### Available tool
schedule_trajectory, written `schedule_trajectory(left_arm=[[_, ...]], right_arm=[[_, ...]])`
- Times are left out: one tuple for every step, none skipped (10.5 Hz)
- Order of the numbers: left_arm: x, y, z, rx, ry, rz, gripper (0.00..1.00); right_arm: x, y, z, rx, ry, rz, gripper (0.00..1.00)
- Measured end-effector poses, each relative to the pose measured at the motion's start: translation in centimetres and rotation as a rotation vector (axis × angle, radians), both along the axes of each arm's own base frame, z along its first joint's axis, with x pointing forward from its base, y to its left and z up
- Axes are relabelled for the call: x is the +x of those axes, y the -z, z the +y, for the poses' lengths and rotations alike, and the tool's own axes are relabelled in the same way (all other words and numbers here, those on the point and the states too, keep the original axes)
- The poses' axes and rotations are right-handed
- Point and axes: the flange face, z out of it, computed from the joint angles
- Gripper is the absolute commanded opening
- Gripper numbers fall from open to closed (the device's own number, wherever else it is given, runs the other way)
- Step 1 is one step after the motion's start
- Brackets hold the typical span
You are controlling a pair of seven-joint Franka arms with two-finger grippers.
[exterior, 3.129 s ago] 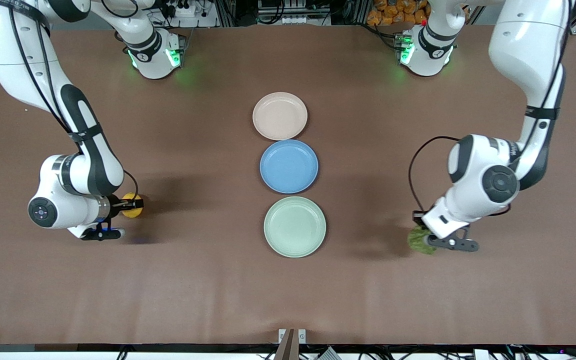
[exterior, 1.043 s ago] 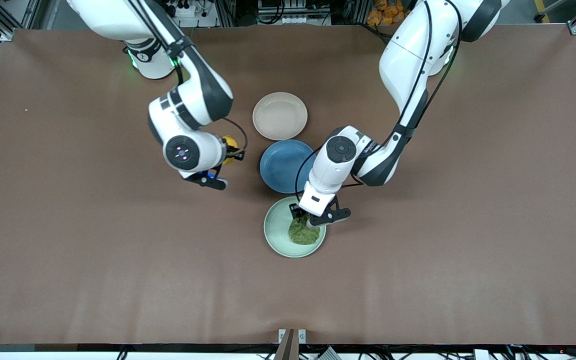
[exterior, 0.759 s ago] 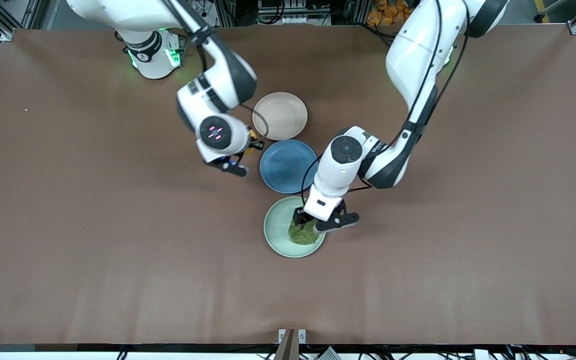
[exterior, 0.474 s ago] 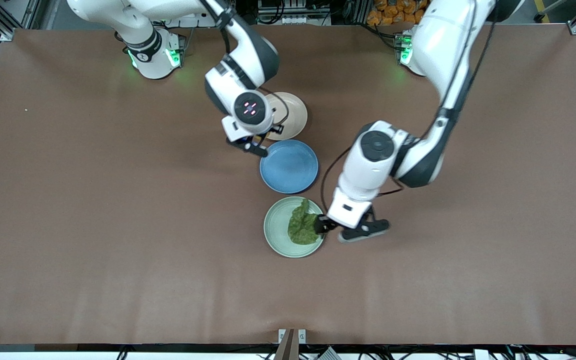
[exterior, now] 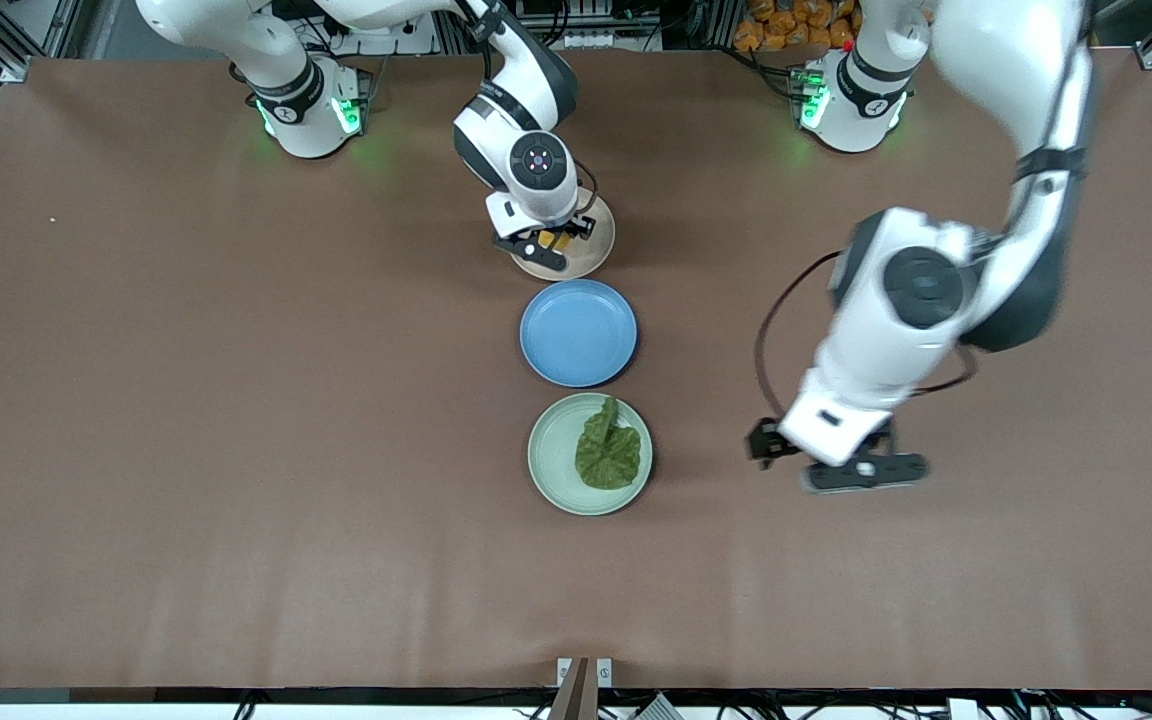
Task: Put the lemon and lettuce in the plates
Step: 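Release the lettuce on the green plate while the right gripper carries the lemon, then lower the lemon onto the beige plate and open the right gripper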
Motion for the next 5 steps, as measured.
schedule_trajectory(left_arm=[[0.1, -1.6, 2.8, 0.027, 0.037, 0.026, 1.0], [-0.1, -3.2, 5.1, 0.039, 0.048, 0.055, 1.0], [-0.6, -4.7, 7.1, 0.046, 0.043, 0.085, 1.0], [-1.2, -6.1, 8.3, 0.051, 0.032, 0.104, 1.0], [-1.9, -7.6, 9.2, 0.056, 0.021, 0.118, 1.0]], right_arm=[[-0.8, 0.4, 0.0, -0.003, 0.004, 0.001, 0.28], [-1.2, 0.4, 0.3, -0.004, 0.007, 0.003, 0.65], [-1.5, 0.4, 0.5, -0.006, 0.009, 0.005, 1.0], [-1.8, 0.5, 0.5, -0.009, 0.009, 0.007, 1.0], [-1.8, 0.5, 0.5, -0.014, 0.022, 0.007, 1.0]])
